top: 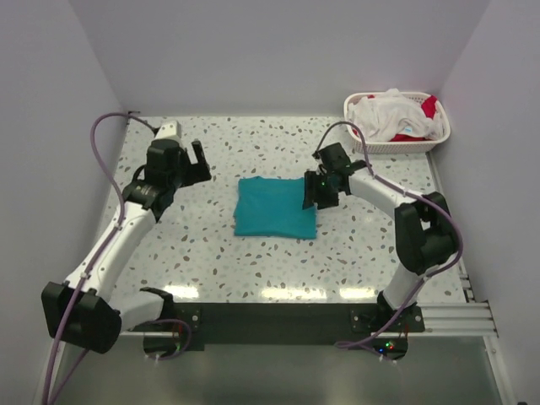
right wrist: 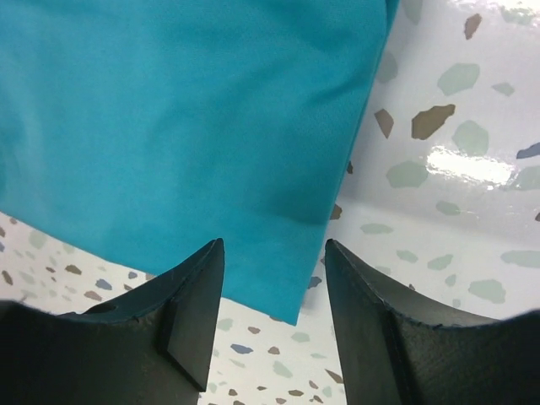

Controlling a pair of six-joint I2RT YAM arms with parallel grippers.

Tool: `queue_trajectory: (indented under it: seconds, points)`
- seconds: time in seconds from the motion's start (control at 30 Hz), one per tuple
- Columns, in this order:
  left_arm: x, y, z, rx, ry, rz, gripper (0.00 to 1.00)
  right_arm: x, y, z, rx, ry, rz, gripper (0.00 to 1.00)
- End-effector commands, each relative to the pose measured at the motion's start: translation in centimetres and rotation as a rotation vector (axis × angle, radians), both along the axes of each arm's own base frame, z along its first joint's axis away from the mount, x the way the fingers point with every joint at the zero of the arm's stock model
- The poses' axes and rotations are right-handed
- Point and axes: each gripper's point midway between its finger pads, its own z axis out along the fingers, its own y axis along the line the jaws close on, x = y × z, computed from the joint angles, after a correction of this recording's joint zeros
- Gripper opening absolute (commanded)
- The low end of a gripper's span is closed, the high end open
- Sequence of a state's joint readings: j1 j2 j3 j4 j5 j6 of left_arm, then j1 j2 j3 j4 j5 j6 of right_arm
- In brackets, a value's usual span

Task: Fold and stack the t-shirts
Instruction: Neatly place the folded tshirt to the corner

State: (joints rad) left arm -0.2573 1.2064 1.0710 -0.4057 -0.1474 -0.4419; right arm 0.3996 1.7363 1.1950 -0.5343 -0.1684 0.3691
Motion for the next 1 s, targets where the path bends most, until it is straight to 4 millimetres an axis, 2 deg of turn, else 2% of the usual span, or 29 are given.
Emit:
queue_trajectory:
  seconds: [0.0,0.03,0.07,0.17,0.37,0.43,0.47,0.5,0.57,0.6,0.63,0.67,0.73,0.77,0.8,0.83,0.9,0.97]
  points:
    - [-3.0,5.1,-2.1,0.185,0.042,0.15,0.97,-0.2,-1.7,-1.1,-0.087,0.027,-0.04,0.54]
    - [-3.6,5.4,-2.7,0.19,0.044,0.164,1.0,-0.1,-1.5,-1.2,-0.09,0.028,-0.041,0.54]
    - [-4.1,5.7,-1.9,0.187,0.01,0.174,1.0,-0.2,-1.5,-1.6,-0.106,0.038,-0.043,0.53]
    - [-4.4,6.0,-1.5,0.184,-0.031,0.182,1.0,-0.4,-1.0,-2.6,-0.11,0.066,-0.035,0.51]
    - [-4.5,5.9,-2.4,0.186,-0.003,0.175,0.98,-0.4,0.3,-3.4,-0.098,0.084,-0.013,0.45]
    - [-4.6,5.9,-2.3,0.182,-0.007,0.175,0.98,-0.3,0.3,-3.8,-0.105,0.092,-0.009,0.4]
    - [-4.6,5.8,-2.2,0.179,-0.011,0.173,0.97,-0.5,0.1,-4.0,-0.12,0.103,-0.009,0.37]
    - [-4.7,5.9,-2.2,0.18,-0.013,0.176,0.97,-0.6,-0.3,-4.4,-0.142,0.112,-0.007,0.26]
    - [-4.9,6.1,-1.7,0.175,-0.034,0.185,0.96,-0.7,-1.6,-5.0,-0.224,0.136,0.002,0.14]
    - [-4.9,6.2,-1.7,0.177,-0.039,0.191,0.95,-0.8,-2.1,-5.1,-0.253,0.14,0.007,0.04]
    - [-5.0,6.2,-1.4,0.172,-0.051,0.194,0.95,-0.1,-3.5,-5.1,-0.339,0.118,-0.002,0.0]
    - [-5.0,6.2,-1.3,0.17,-0.054,0.191,0.95,-0.4,-4.6,-5.1,-0.388,0.135,-0.003,0.0]
    - [-5.2,6.4,-1.2,0.173,-0.058,0.198,0.95,0.4,-6.6,-4.4,-0.471,0.114,-0.014,0.0]
    - [-5.2,6.5,-1.0,0.173,-0.064,0.202,0.94,0.9,-8.8,-3.8,-0.571,0.099,-0.042,0.0]
    - [-5.3,6.6,-1.0,0.173,-0.066,0.207,0.94,1.5,-10.0,-3.1,-0.619,0.08,-0.047,0.0]
    - [-5.3,6.6,-0.8,0.172,-0.071,0.209,0.94,2.3,-12.8,-2.3,-0.717,0.062,-0.096,0.0]
    - [-5.3,6.5,-0.6,0.164,-0.081,0.209,0.93,3.1,-15.7,-1.2,-0.814,0.061,-0.118,0.0]
    - [-5.4,6.4,-0.6,0.157,-0.085,0.205,0.93,3.9,-19.9,-0.4,-0.931,0.064,-0.189,0.0]
